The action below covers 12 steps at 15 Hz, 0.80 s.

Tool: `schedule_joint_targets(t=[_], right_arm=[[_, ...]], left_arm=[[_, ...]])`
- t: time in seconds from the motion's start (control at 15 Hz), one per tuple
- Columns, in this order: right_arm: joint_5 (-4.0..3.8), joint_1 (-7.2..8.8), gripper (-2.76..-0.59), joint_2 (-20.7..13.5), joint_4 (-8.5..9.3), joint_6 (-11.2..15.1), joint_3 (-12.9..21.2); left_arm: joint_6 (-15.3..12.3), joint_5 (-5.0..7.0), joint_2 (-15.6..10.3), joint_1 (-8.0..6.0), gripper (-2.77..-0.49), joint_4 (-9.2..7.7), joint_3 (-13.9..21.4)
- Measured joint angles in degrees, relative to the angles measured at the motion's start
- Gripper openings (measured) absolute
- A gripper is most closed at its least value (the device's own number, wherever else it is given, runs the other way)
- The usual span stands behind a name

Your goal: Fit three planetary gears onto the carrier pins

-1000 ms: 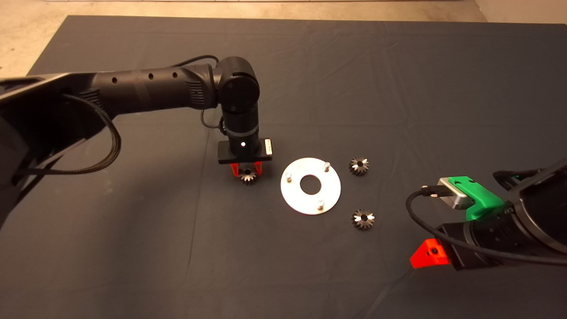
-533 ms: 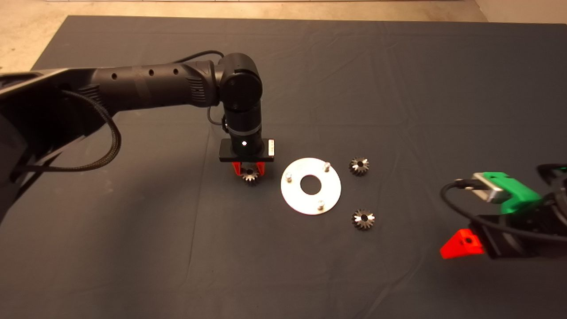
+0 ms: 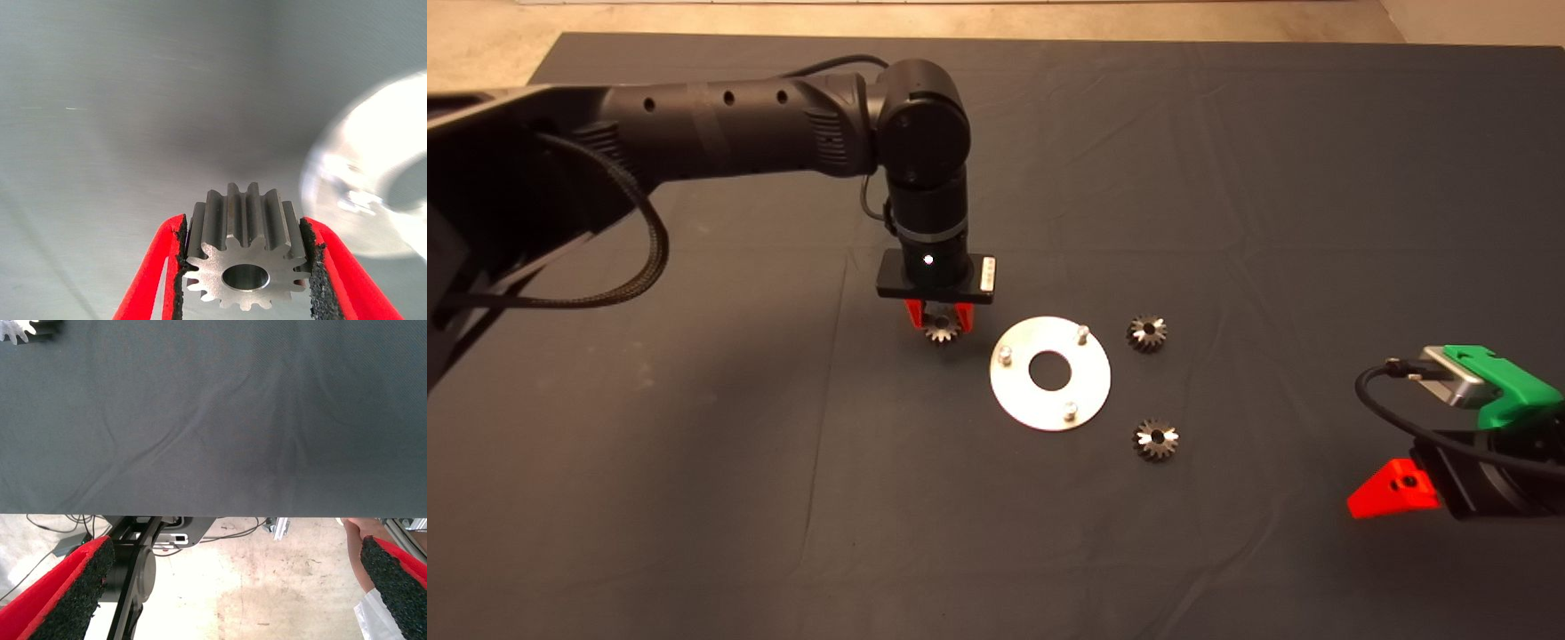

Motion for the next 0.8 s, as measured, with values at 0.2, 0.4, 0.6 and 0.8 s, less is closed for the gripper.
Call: schedule_joint_targets(t=[0.2, 0.4, 0.6, 0.8], right_arm=[[0.02, 0.00, -0.61, -0.02, -0.04, -0.39, 0.00], [0.02, 0.00, -0.61, -0.13, -0.06, -0.46, 0.00], [0.00, -0.02, -0.61, -0.17, -0.09, -0.59, 0.00], [0.05, 0.00, -0.61, -0.15, -0.09, -0.61, 0.00]], left_arm=[[1.13, 0.02, 1.10, 0.00, -2.32, -0.99, -0.13], [1.77, -0.17, 2.46, -0.09, -2.32, -1.00, -0.38], [2.94, -0.65, 4.19, -0.09, -2.32, -1.31, -1.01], [5.07, -0.97, 6.11, -0.06, -2.32, -1.46, -2.26]])
